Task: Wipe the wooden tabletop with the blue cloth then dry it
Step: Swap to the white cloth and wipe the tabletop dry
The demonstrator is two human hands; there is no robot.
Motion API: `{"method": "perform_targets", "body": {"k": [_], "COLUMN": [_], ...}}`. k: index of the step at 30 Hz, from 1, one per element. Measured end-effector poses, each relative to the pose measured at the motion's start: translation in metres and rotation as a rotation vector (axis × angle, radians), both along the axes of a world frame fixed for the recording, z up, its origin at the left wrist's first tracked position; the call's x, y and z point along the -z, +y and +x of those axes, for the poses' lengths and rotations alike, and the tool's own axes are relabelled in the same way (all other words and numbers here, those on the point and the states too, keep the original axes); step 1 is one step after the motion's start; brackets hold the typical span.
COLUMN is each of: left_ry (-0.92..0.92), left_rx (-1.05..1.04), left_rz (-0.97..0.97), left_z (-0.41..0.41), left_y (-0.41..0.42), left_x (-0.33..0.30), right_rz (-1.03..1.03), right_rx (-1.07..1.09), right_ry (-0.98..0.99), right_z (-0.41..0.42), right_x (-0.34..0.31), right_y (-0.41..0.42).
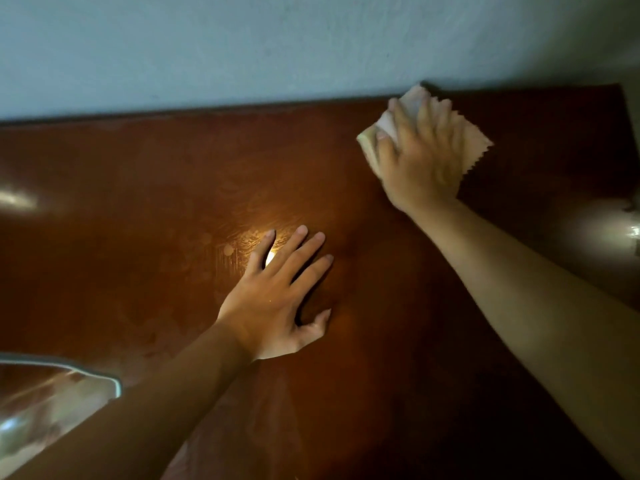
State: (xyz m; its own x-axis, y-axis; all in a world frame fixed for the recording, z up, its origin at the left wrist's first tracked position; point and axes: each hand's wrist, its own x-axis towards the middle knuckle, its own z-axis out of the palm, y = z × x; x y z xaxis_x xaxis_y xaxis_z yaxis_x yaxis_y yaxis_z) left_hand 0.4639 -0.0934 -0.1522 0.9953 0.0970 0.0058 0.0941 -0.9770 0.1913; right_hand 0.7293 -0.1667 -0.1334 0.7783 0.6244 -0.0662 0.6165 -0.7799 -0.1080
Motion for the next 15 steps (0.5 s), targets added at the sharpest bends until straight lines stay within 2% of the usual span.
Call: {"method": "perform_targets", "body": {"k": [3, 6, 8, 10, 12, 15], "left_ry": [0.001, 0.007, -0.011, -0.039, -0.057, -0.053], "left_rx": [-0.001, 0.007, 0.001, 0.001, 0.004, -0.017], "left_rz": [0.01, 0.01, -0.004, -0.019, -0.025, -0.018], "left_z": [0.0, 0.001, 0.001, 0.001, 0.001, 0.003], "left_y": [0.0, 0.0, 0.0, -0.002, -0.002, -0.004], "left_x": [0.001, -0.001, -0.002, -0.003, -0.004, -0.007], "right_rz": [0.088, 0.071, 0.018, -0.043, -0.014, 0.046], "right_rx": [-0.264, -0.375, -0.296, -0.101, 0.042, 0.037], "right_ry": [-0.033, -0.028, -0.053, -0.065, -0.041, -0.014], "right_z": [-0.05, -0.05, -0.018, 0.022, 0.042, 0.01], "right_x": [0.003, 0.005, 0.007, 0.005, 0.001, -0.003], "right_y": [0.02, 0.015, -0.001, -0.024, -0.04, -0.032]}}
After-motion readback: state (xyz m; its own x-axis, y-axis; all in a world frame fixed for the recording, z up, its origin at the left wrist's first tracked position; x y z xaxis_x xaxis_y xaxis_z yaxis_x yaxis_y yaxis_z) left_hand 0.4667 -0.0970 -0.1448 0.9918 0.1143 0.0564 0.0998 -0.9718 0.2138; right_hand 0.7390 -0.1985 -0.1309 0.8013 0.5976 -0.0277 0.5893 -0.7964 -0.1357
